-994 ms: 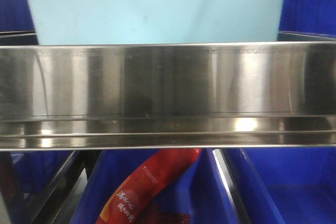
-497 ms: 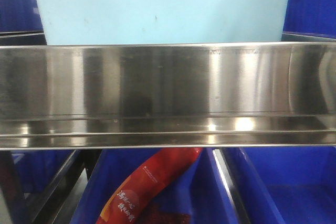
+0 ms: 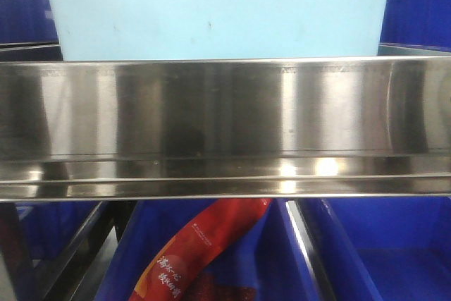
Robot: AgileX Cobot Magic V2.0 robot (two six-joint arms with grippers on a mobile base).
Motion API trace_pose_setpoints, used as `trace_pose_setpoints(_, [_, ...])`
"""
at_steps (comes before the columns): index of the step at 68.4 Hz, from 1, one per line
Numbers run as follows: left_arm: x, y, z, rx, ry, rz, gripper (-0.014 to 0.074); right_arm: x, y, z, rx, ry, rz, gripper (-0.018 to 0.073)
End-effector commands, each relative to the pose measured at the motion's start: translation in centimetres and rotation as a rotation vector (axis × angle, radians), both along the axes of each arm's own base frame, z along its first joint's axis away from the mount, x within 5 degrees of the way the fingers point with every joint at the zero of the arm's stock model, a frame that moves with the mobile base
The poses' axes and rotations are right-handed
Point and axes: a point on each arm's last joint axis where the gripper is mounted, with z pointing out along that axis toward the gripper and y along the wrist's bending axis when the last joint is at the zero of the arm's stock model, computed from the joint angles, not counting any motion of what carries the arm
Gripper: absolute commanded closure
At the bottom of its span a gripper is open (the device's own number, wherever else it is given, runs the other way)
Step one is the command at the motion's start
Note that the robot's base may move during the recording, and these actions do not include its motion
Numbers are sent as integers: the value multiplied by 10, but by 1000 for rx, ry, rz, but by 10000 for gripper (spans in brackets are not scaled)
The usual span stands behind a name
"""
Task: Move two blue bins to right shelf middle
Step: 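Open both grippers and release the teal bin walls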
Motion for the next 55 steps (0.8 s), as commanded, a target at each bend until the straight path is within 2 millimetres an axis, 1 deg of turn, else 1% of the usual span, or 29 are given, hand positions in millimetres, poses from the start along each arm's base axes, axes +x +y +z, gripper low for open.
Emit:
trace_pose_setpoints(1, [-7,3,-8,-49,-93,-5,707,-9,-4,0,24,-120,-3,720])
trace_pose_setpoints(7, [-13,5,-15,-61,-121,-5,707,-17,-7,2,46,-179,-3,720])
trace_pose_setpoints(14, [-17,7,-17,-69,-138,-6,707,-23,-9,7,66,-231,-3,720])
trace_pose_setpoints(55, [-19,8,-16,-74,-152,-6,707,-22,-9,8,73,-249,-3,720])
